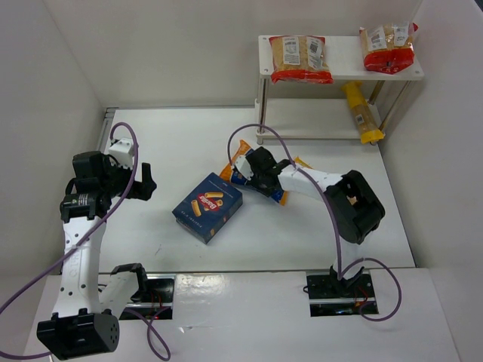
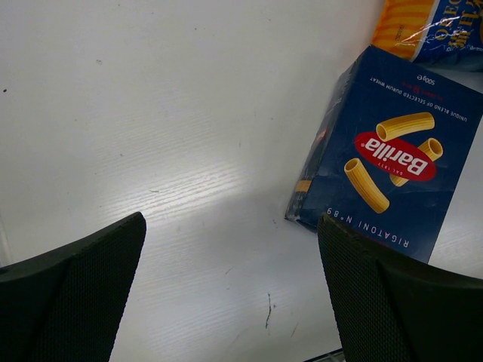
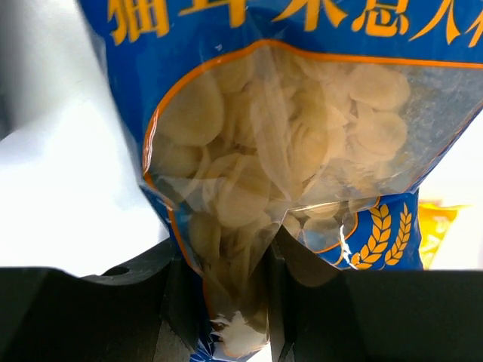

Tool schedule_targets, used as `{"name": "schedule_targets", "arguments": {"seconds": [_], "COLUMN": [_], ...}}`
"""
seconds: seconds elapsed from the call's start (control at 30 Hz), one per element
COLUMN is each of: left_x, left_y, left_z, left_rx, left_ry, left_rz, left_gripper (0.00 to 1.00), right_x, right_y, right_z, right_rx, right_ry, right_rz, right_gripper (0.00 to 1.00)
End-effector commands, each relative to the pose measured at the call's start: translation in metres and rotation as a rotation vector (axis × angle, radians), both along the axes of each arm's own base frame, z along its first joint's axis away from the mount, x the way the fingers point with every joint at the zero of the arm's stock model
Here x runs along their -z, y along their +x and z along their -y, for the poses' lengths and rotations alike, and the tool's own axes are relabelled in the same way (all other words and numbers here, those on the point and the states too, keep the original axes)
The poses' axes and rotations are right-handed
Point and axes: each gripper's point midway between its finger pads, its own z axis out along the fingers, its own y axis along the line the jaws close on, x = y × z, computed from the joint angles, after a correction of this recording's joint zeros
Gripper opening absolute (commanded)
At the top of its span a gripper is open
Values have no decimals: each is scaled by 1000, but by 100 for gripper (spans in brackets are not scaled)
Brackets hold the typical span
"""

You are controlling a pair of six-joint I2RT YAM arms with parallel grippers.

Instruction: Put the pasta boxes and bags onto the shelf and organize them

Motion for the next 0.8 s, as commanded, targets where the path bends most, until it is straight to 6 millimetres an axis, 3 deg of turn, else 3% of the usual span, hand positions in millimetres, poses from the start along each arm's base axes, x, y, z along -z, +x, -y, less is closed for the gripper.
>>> {"name": "schedule_targets", "arguments": {"seconds": [0.0, 0.17, 0.2, 0.27, 0.3, 0.47, 0.7, 0.77], "left_x": [-6, -11, -11, -11, -11, -15, -15, -15], "left_y": [1, -1, -1, -1, -1, -3, -3, -3], "left_z": [1, 2, 2, 2, 2, 2, 2, 2], "left_rx": [20, 20, 20, 20, 20, 20, 20, 20], "left_ry": [5, 9, 9, 9, 9, 13, 13, 13], "left_rz": [39, 57, 57, 57, 57, 75, 75, 75], "left_gripper": [100, 100, 100, 100, 100, 100, 100, 100], "right_x": [-21, -78, -95, -106, -123, -149, -159, -173], "right_y": [-38, -41, -42, -42, -39, -31, -23, -19], "right_z": [-5, -7, -6, -1, 0, 20, 40, 48], "right_rx": [-49, -63, -56, -15, -8, 105, 190, 224], "right_ry": [100, 322, 367, 398, 431, 496, 489, 498], "right_rz": [-170, -167, -132, -91, -27, 94, 184, 252], "right_gripper": [0, 0, 0, 0, 0, 0, 0, 0]}}
